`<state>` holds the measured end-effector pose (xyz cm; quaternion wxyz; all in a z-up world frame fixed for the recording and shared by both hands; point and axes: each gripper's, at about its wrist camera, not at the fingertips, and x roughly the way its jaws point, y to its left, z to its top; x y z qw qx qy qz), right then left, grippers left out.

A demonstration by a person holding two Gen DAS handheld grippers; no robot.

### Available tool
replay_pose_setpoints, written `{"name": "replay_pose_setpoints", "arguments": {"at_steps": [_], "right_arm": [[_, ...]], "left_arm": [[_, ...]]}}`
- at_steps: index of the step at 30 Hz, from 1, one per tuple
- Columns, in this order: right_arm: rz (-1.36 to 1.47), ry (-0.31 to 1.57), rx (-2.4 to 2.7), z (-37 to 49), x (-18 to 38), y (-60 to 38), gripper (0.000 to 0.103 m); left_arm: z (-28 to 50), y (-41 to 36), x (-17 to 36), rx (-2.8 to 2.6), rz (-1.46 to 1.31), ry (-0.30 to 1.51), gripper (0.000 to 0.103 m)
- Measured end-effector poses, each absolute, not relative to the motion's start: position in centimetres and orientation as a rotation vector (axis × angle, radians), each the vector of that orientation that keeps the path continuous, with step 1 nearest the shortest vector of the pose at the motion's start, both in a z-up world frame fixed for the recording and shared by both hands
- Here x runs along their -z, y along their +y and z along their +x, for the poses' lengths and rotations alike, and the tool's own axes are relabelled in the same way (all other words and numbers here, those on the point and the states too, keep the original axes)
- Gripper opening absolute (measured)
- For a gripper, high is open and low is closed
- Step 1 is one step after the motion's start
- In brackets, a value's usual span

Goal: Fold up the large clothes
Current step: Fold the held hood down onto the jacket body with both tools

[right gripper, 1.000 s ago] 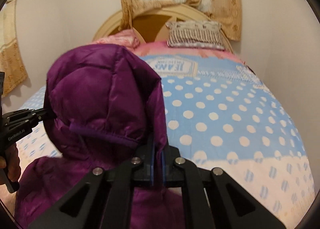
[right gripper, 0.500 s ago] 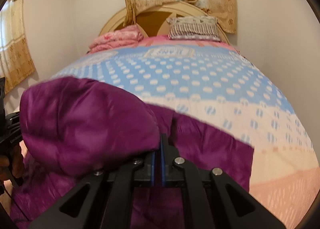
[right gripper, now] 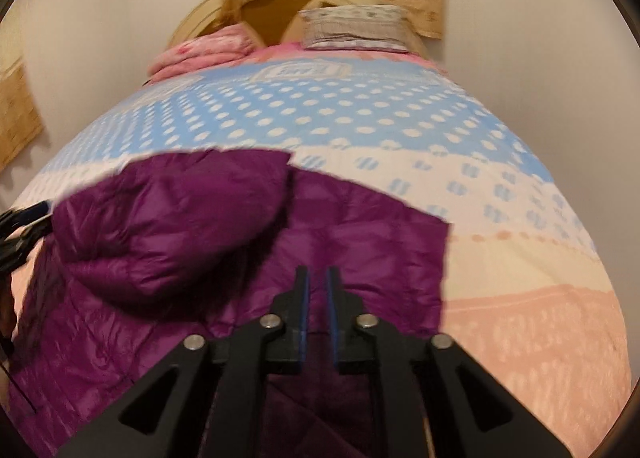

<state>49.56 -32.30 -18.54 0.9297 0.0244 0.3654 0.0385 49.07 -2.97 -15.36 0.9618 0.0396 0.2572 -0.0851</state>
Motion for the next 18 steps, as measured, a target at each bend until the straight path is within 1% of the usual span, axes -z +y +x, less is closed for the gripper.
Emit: {"name": "replay_pose_setpoints", "arguments": {"at_steps": [1,2,5,6,7,8,9,10,11,12,13,17,18], "right_arm": [[0.076,0.727,-0.082,49.7,17.7,-32.2,0.026],[0.085,0.711,-0.087,49.9,17.1,-32.0,0.028],[0.126,0.670,-0.129,51.6,15.4,-29.7,0.028],[0.145,0.667,-0.150,52.3,15.1,-28.8,0.035],[0.168,0.669,-0.175,53.3,15.0,-27.6,0.052],[0.179,0.674,-0.190,54.0,15.2,-26.8,0.062],[0.173,0.684,-0.212,54.7,15.7,-25.8,0.068],[0.155,0.707,-0.229,55.3,16.4,-24.9,0.066],[0.141,0.747,-0.245,55.7,17.5,-24.0,0.054],[0.140,0.784,-0.251,55.8,18.6,-23.5,0.032],[0.141,0.820,-0.255,55.5,20.1,-23.2,0.026],[0.085,0.868,-0.251,54.1,24.2,-22.7,0.025],[0.085,0.864,-0.248,53.8,24.8,-22.7,0.022]], "left_arm": [[49.3,-2.8,14.6,0.165,0.050,0.487,0.098],[49.8,-3.0,14.2,0.163,0.044,0.488,0.098],[52.6,-4.8,13.6,0.096,0.048,0.537,0.098],[53.7,-5.8,13.8,0.095,0.042,0.559,0.098],[54.2,-6.6,14.1,0.096,0.049,0.572,0.098],[54.5,-7.5,14.7,0.094,0.076,0.582,0.098],[54.5,-8.2,15.4,0.088,0.105,0.594,0.098],[54.6,-9.2,16.5,0.082,0.136,0.619,0.098],[54.4,-9.7,17.3,0.089,0.153,0.639,0.098],[54.1,-10.1,18.3,0.099,0.166,0.661,0.098],[53.7,-10.3,19.4,0.112,0.173,0.679,0.098],[53.2,-10.6,22.4,0.142,0.187,0.739,0.098],[53.4,-10.6,22.6,0.148,0.178,0.749,0.098]]}}
